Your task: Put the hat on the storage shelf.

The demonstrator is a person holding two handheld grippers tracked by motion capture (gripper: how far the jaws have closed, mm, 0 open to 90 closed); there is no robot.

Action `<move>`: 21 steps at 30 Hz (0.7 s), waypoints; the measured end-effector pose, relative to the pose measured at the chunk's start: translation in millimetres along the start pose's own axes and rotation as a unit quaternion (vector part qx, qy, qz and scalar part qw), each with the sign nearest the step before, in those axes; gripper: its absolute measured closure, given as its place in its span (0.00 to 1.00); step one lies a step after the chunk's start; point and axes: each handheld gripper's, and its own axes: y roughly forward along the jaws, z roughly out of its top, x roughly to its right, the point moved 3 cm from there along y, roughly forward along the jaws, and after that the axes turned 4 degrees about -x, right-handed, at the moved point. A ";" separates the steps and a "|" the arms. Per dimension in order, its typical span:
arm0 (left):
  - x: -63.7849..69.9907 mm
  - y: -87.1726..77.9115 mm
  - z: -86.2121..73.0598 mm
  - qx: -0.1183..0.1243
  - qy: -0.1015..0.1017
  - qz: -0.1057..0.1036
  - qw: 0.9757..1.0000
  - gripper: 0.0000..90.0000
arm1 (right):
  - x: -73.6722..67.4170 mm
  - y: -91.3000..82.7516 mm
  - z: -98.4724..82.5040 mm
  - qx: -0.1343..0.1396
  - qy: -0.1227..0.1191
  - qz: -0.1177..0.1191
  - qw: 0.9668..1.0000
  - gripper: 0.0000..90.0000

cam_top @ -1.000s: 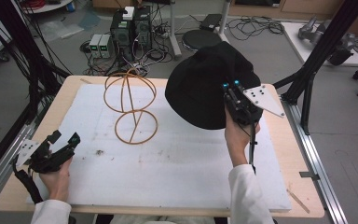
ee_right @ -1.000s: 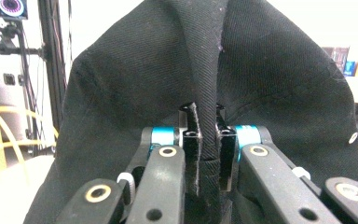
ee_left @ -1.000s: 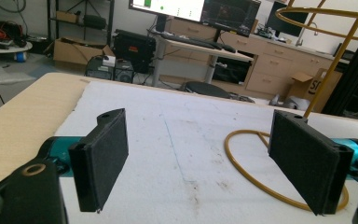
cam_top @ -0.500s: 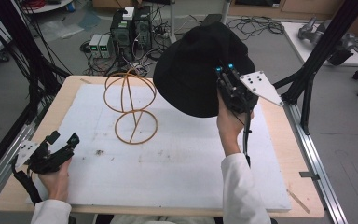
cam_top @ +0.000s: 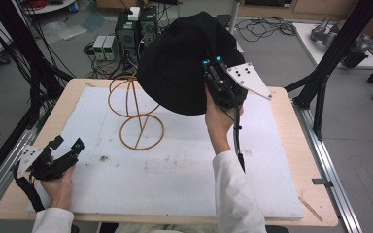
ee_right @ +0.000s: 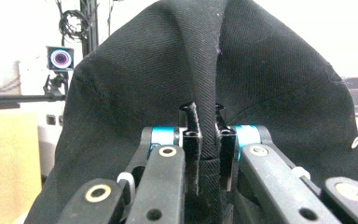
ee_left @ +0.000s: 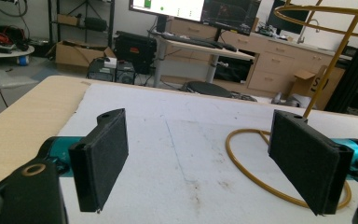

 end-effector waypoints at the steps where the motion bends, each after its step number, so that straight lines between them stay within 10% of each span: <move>1: 0.0 0.0 0.0 0.000 0.000 0.000 1.000 0.23 | -1.9 1.5 0.9 0.001 0.003 0.001 1.000 0.96; 21: -2.0 -2.0 0.3 0.004 -0.006 0.002 1.000 0.23 | -52.0 40.5 -2.6 0.000 0.026 0.052 0.998 0.96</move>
